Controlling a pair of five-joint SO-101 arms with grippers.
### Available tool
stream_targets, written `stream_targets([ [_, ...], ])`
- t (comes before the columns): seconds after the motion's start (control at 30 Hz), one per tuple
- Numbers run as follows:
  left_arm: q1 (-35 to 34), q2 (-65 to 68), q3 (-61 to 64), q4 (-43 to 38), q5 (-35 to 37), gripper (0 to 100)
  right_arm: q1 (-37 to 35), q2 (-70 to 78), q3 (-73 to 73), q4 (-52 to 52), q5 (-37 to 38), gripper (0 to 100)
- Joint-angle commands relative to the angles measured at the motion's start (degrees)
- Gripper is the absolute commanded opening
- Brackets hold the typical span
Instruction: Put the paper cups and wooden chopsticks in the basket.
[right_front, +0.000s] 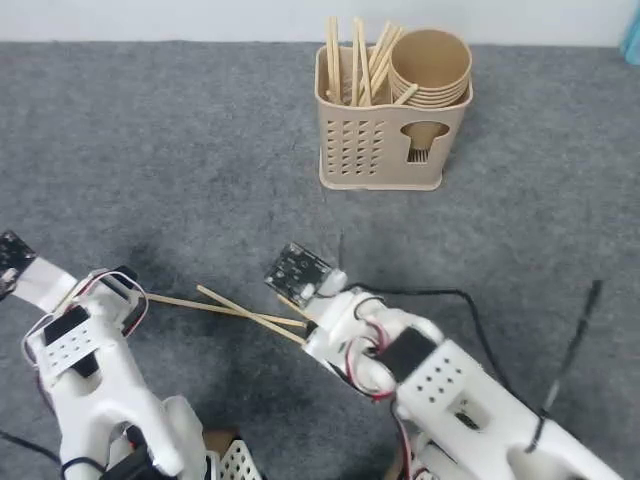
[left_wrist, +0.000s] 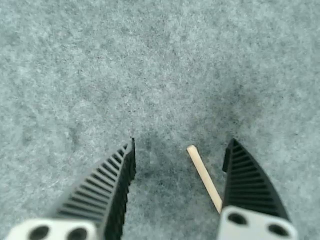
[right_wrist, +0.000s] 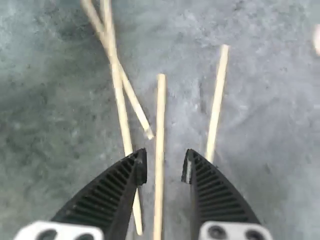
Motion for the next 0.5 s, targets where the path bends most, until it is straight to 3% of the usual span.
stream_targets([
  [0.0, -0.4, -0.4, -2.2, -1.2, -0.3, 27, -0.8, 9.8, -7.6, -4.0, 0.7, 12.3],
  [0.47, -0.4, -0.4, -2.2, -1.3, -0.4, 27, 3.5, 49.8, -33.8, -7.4, 0.6, 12.3],
])
